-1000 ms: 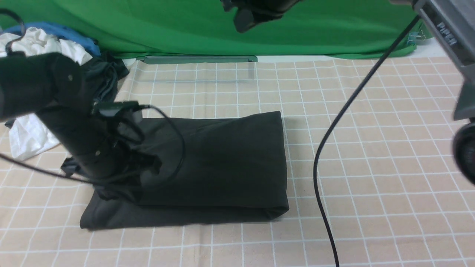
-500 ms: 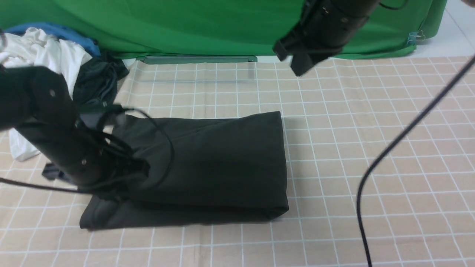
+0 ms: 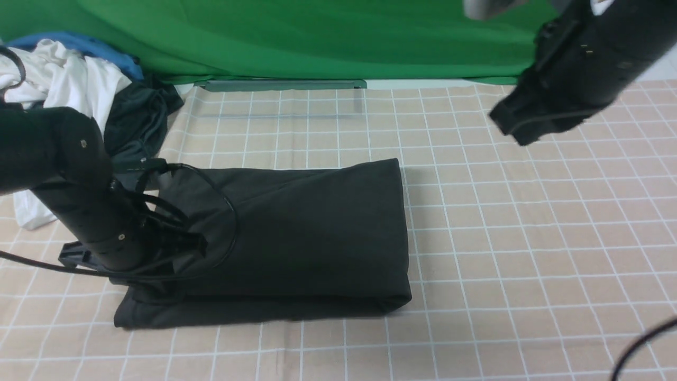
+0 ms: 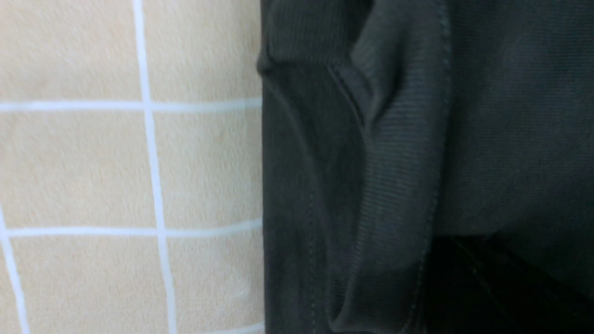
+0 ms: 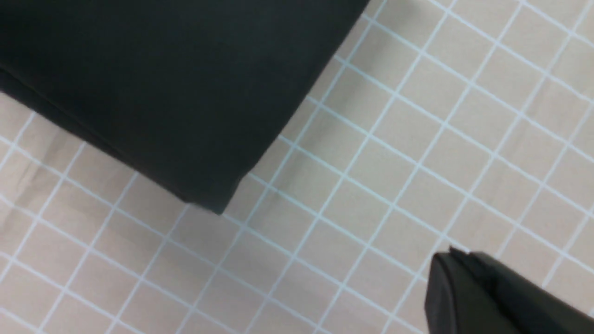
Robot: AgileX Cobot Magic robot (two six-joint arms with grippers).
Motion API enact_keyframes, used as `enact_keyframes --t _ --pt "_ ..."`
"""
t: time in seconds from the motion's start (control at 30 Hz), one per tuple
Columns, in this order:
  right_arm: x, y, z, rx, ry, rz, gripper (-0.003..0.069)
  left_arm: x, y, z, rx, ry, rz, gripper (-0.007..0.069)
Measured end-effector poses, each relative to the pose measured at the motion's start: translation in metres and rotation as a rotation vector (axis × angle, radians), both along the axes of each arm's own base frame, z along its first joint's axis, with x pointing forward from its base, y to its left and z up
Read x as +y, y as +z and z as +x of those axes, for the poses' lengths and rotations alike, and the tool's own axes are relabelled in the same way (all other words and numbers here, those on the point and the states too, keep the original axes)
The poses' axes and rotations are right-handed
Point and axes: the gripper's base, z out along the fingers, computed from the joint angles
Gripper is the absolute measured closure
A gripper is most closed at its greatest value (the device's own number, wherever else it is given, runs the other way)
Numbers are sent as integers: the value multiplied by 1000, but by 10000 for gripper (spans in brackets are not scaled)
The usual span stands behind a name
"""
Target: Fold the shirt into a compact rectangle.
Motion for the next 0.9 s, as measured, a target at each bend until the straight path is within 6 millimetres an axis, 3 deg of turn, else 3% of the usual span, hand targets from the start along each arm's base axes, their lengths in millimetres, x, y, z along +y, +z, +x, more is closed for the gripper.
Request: enact_keyframes --t 0.2,0.33,0.4,0.47,0.57,0.6,0.7,0.77,0.9 --pt "-13 -1 -25 14 -45 14 623 3 1 -3 6 -2 32 606" --pt "-11 -21 -23 68 -85 25 616 5 21 -9 -53 -10 37 606" --pt "-4 -34 -16 90 -90 56 592 6 41 -18 -102 -12 32 606" --pt "4 -43 -6 87 -92 93 539 7 61 -29 -140 -14 27 606" --pt "17 -58 12 67 -103 162 404 7 90 -48 -214 -9 1 606" --pt "17 -58 12 67 -103 162 404 7 92 -50 -220 -9 0 606" --pt "31 -88 38 53 -123 202 223 6 127 -77 -344 -4 -64 606" --pt "34 -96 44 53 -130 205 183 6 135 -85 -377 -11 -78 606" --pt "45 -136 65 81 -173 212 55 9 165 -125 -496 -28 -108 606"
